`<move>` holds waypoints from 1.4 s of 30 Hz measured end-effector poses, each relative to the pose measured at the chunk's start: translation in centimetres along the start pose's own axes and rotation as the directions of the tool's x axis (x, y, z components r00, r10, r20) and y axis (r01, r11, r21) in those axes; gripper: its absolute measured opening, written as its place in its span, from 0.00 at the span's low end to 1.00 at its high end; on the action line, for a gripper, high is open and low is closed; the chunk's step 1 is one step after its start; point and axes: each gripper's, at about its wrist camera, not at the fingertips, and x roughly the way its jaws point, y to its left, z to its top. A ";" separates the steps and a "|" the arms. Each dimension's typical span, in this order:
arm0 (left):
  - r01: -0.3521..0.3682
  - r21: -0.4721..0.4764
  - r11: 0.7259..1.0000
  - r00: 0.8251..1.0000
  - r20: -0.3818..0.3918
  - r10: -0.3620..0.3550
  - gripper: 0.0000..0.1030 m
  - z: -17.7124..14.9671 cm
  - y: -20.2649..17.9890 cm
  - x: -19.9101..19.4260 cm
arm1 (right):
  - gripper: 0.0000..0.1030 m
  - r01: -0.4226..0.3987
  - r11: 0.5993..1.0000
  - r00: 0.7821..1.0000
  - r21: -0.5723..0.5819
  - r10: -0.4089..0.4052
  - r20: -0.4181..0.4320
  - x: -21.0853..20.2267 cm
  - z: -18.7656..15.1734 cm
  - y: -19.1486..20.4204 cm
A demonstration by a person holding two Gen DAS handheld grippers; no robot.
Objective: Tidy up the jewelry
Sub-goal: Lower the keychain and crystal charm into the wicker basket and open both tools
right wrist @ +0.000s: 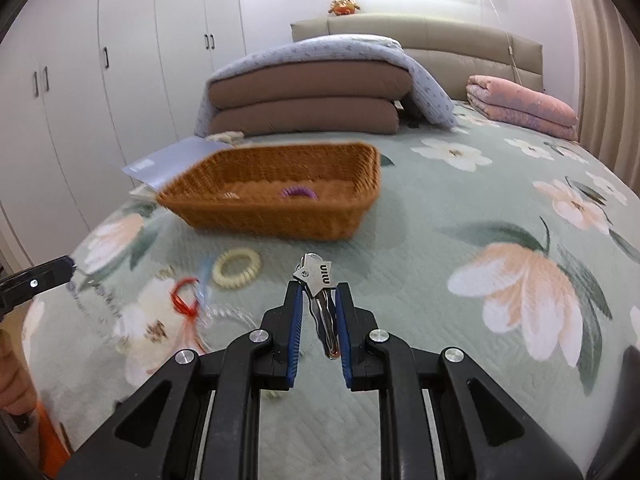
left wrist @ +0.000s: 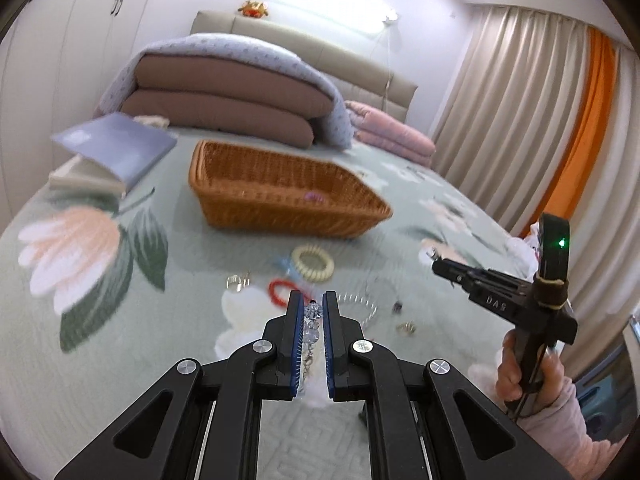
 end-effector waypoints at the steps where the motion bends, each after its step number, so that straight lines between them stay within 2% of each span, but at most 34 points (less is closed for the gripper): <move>1: -0.001 0.009 1.000 1.000 0.005 0.001 0.09 0.5 -0.1 0.1 | 0.18 -0.001 1.000 1.000 -0.007 0.001 0.006 0.0 0.5 0.2; 7: -0.003 0.079 0.997 0.996 0.085 -0.003 0.09 6.2 -1.3 0.6 | 0.18 -0.004 0.999 0.997 -0.040 0.007 0.072 0.9 6.4 1.6; 10: -0.020 0.106 0.994 0.991 0.135 0.005 0.09 9.7 -1.9 1.7 | 0.18 0.000 0.999 0.995 -0.039 0.003 0.101 2.9 9.3 2.0; 14: -0.059 0.112 0.992 0.985 0.168 0.040 0.09 13.4 -1.8 4.7 | 0.18 -0.014 1.000 0.997 0.003 0.014 0.077 7.3 11.9 1.7; 18: -0.068 0.082 0.994 0.989 0.140 0.056 0.09 15.4 -0.3 9.1 | 0.18 -0.020 0.999 1.000 0.037 0.019 0.018 11.8 12.4 0.9; 21: -0.061 0.050 0.997 0.995 0.086 0.057 0.09 15.5 1.1 13.3 | 0.18 -0.023 0.998 0.999 0.054 0.025 -0.038 14.9 11.9 0.4; 26: -0.054 0.045 0.998 0.998 0.012 0.054 0.09 14.2 1.8 18.0 | 0.18 -0.003 0.999 0.995 0.053 0.008 -0.100 16.9 10.8 -0.1; 30: -0.063 0.067 0.996 0.997 -0.038 0.065 0.09 13.4 1.5 19.5 | 0.18 -0.018 0.996 0.991 0.083 0.029 -0.132 17.6 10.2 -0.5; 35: -0.061 0.059 0.996 0.996 -0.055 0.065 0.09 13.2 1.8 19.8 | 0.20 -0.044 0.991 0.990 0.123 0.059 -0.125 17.5 10.0 -1.3; 37: -0.047 0.048 0.998 0.997 -0.062 0.050 0.16 13.3 2.1 19.6 | 0.23 -0.055 0.990 0.992 0.133 0.070 -0.110 17.2 10.0 -1.7; 38: -0.037 0.043 0.998 0.997 -0.062 0.040 0.20 13.3 2.1 19.5 | 0.31 -0.063 0.988 0.992 0.139 0.077 -0.100 17.0 10.1 -1.9; 39: -0.035 0.042 0.998 0.997 -0.060 0.038 0.33 13.4 2.3 19.5 | 0.42 -0.066 0.987 0.992 0.144 0.080 -0.093 16.7 10.0 -1.9; 40: -0.038 0.041 0.998 0.998 -0.056 0.040 0.50 13.4 2.2 19.3 | 0.44 -0.070 0.986 0.993 0.150 0.083 -0.083 16.5 10.0 -2.0; 42: -0.040 0.045 0.998 0.999 -0.032 0.041 0.55 13.5 2.0 18.9 | 0.44 -0.073 0.985 0.994 0.158 0.084 -0.063 16.0 10.0 -2.3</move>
